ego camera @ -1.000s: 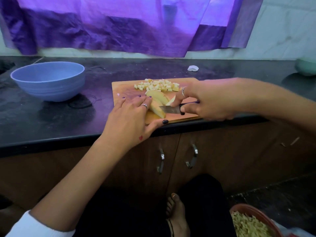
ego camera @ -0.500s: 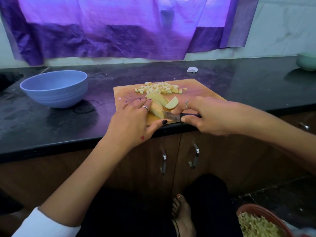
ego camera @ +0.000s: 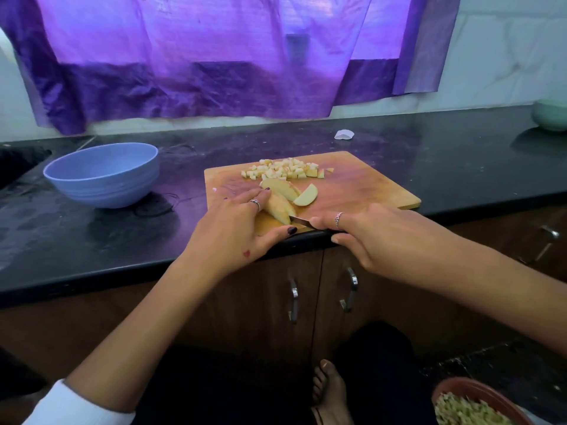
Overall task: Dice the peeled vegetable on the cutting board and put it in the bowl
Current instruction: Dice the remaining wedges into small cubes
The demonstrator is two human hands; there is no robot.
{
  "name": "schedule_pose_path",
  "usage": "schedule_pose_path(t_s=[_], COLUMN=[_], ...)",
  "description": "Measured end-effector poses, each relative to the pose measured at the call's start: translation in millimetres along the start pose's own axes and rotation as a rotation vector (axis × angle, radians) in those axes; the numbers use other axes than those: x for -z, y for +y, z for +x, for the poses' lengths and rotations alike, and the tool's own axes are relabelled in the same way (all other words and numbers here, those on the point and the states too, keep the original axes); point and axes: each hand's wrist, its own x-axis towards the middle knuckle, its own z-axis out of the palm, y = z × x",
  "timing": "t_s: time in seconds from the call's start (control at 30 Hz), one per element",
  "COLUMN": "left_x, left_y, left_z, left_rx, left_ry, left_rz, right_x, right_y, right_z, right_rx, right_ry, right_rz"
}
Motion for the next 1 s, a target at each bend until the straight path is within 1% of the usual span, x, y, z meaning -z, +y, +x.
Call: schedule_pose_path(t_s=[0.07, 0.13, 0.3, 0.53, 0.7, 0.87, 1.0], left_x=[-4, -8, -12, -15, -10, -9, -5], left_y=[-1, 0, 6, 6, 11, 13, 12], left_z=[-3, -7, -12, -12, -5, 3, 10], left_rx=[0.028, 0.065, 0.110, 0.126, 0.153, 0.190, 0.221], left_ry=[0.026, 0.047, 0.124, 0.109, 0.095, 0.052, -0.014], left_rz=[-0.092, -0.112, -0.057, -0.006, -0.059, -0.148, -0.189], right_x=[-1, -7, -21, -31, -38, -31, -23], right_y=[-1, -4, -11, -14, 2, 32, 58], right_z=[5, 15, 46, 71, 68, 56, 51], right_rx=[0.002, 0.002, -0.049, -0.100, -0.237, -0.273, -0.284], right_ry=[0.030, 0.073, 0.152, 0.238, 0.241, 0.183, 0.158], right_rz=[0.014, 0.028, 0.062, 0.140, 0.125, 0.111, 0.020])
